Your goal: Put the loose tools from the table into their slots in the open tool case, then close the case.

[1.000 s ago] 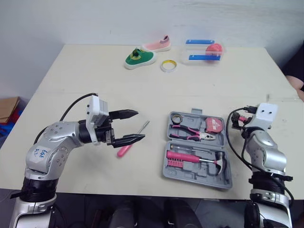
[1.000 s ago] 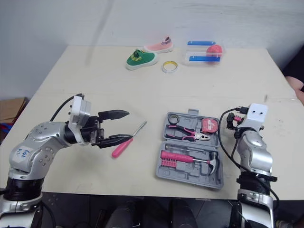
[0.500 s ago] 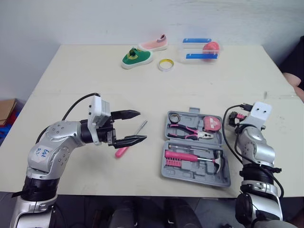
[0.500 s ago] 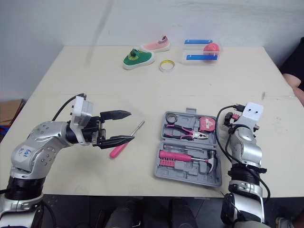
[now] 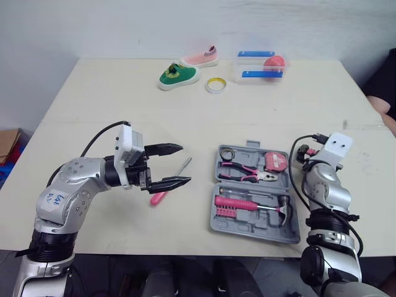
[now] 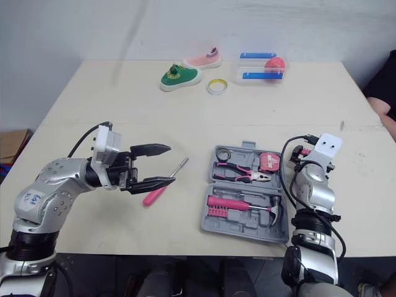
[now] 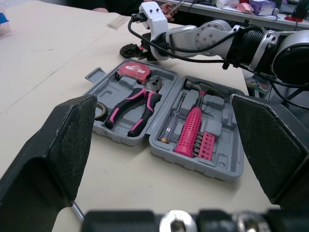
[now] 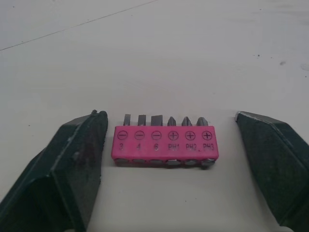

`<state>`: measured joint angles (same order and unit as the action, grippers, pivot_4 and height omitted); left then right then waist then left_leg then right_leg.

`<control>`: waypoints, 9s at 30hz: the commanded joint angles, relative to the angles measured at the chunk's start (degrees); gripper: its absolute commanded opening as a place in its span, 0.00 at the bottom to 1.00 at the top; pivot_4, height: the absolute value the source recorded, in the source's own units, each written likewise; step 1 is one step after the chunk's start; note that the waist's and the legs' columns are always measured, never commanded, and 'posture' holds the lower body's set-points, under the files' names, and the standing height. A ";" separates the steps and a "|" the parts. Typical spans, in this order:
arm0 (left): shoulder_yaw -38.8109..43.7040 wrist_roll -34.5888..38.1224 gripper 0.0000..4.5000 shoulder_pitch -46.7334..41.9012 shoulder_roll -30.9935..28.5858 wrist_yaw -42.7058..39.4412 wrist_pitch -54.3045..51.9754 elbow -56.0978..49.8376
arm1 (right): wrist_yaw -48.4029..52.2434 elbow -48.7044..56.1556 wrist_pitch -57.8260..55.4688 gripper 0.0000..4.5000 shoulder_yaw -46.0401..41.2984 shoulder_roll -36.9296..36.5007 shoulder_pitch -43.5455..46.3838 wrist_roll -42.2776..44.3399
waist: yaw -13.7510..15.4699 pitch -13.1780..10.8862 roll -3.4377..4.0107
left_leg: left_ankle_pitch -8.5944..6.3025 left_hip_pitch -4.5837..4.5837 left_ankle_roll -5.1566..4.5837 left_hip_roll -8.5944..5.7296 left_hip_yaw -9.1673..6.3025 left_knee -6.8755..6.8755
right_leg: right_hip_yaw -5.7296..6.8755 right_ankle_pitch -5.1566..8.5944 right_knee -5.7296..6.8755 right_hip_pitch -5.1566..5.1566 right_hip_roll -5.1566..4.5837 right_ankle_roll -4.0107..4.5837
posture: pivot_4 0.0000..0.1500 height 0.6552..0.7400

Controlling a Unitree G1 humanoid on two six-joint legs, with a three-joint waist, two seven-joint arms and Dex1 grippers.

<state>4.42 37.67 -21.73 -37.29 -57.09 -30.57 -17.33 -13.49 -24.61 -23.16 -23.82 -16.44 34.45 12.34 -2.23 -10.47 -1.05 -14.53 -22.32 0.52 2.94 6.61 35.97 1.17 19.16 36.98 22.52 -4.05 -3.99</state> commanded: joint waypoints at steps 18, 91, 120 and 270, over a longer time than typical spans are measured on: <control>0.15 0.06 1.00 -0.83 -0.81 -0.70 0.55 -0.23 | 6.56 18.34 -11.21 0.50 -1.17 -4.04 -7.54 4.52 | 0.36 0.08 -0.14 | -0.03 -0.04 -0.03 0.01 0.02 -0.08 | -0.01 0.00 -0.07 0.06 -0.05 0.00 | 1.00 1.00; -0.14 2.47 1.00 -3.68 -7.76 -8.28 -4.28 -0.61 | 105.99 -32.58 53.07 0.98 28.34 -41.57 -8.03 9.98 | 0.50 -0.36 -0.26 | -0.18 0.13 -0.01 0.36 0.41 0.23 | -0.49 -0.14 -0.34 -0.08 0.47 -0.22 | 1.00 1.00; 0.70 4.12 1.00 -3.64 -11.24 -9.64 -6.92 -2.42 | 105.99 -37.12 54.32 0.37 34.97 -40.16 -6.66 12.72 | 0.00 -0.30 -0.35 | -0.25 0.25 0.16 0.55 0.37 0.50 | -0.41 -0.01 0.03 -0.15 0.56 0.04 | 1.00 1.00; -7.33 -9.32 1.00 7.34 -3.04 -15.70 18.76 6.89 | 87.06 57.29 -22.79 0.71 5.84 -47.20 -36.82 30.83 | 0.62 -0.18 -0.69 | -0.75 0.03 -0.32 0.71 0.25 0.26 | -0.15 0.11 -0.11 0.05 0.61 0.30 | 1.00 1.00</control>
<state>-4.03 28.16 -14.62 -40.01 -72.18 -12.96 -10.26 70.83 34.21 -51.59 -15.22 -65.05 -0.90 43.85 -1.61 -10.65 -1.73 -15.28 -22.28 0.21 3.64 6.89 36.23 1.01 19.26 36.89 22.59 -3.45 -3.69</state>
